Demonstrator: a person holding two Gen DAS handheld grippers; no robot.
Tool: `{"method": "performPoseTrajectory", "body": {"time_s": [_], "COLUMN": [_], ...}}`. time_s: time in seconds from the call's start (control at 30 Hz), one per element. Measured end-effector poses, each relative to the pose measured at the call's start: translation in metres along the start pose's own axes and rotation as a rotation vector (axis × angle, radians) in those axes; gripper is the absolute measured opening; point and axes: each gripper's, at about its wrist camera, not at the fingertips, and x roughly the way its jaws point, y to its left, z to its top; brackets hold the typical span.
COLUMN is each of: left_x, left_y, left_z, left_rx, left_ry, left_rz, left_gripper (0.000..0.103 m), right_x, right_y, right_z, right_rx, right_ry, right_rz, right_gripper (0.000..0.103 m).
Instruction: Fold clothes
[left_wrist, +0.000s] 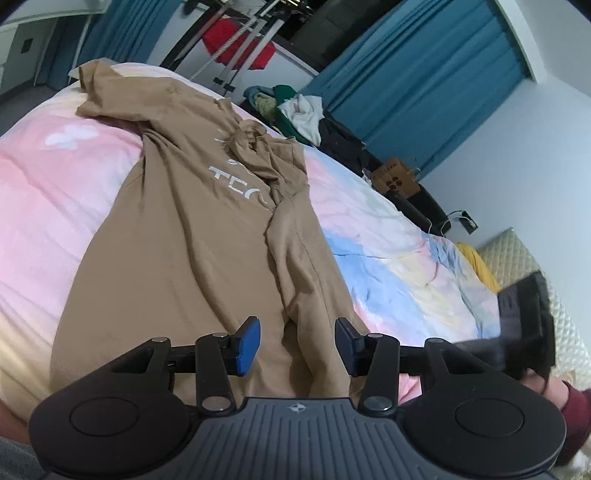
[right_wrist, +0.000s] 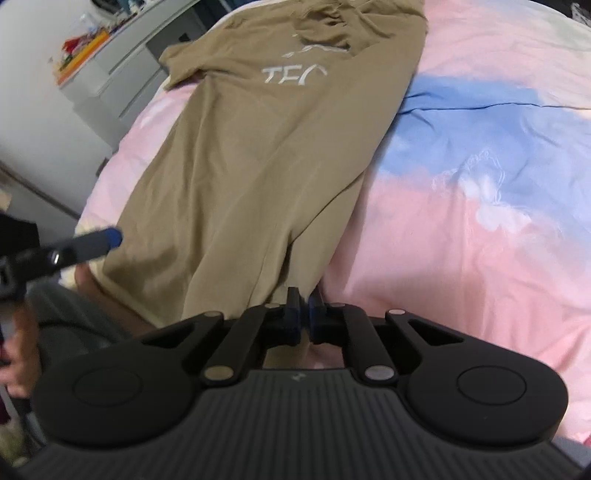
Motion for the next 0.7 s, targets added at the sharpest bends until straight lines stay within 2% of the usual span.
{"method": "performPoseTrajectory", "body": {"time_s": [0.2,0.3,0.4,0.53,0.63,0.7], "left_x": [0.0,0.001,0.001,0.005,0.015,0.026], "left_y": [0.002,0.005,0.013,0.026,0.041,0.057], "left_z": [0.0,0.005,0.017,0.047,0.077,0.098], "left_rx": [-0.012,-0.028,-0.07,-0.113,-0.148,-0.194], "left_ry": [-0.001,-0.006,-0.021,-0.045,-0.083,-0.109], "left_rz": [0.022,0.046,0.088,0.162,0.227,0.27], "left_gripper": [0.05,0.053,0.06,0.066,0.077,0.08], "right_x": [0.023,0.018,0.001,-0.019,-0.034,-0.034], "right_y": [-0.005,-0.011,-0.017,-0.013,-0.01,-0.01], "right_z": [-0.016,-0.015,-0.008,0.017,0.036,0.05], "right_rx": [0.002,0.033,0.05,0.04,0.033,0.058], "right_ry": [0.072,0.043,-0.003,-0.161,-0.279,-0.354], "right_rz": [-0.045,-0.027,-0.03,-0.044,-0.054,-0.046], "right_gripper": [0.006,0.008,0.01,0.01,0.01,0.015]}}
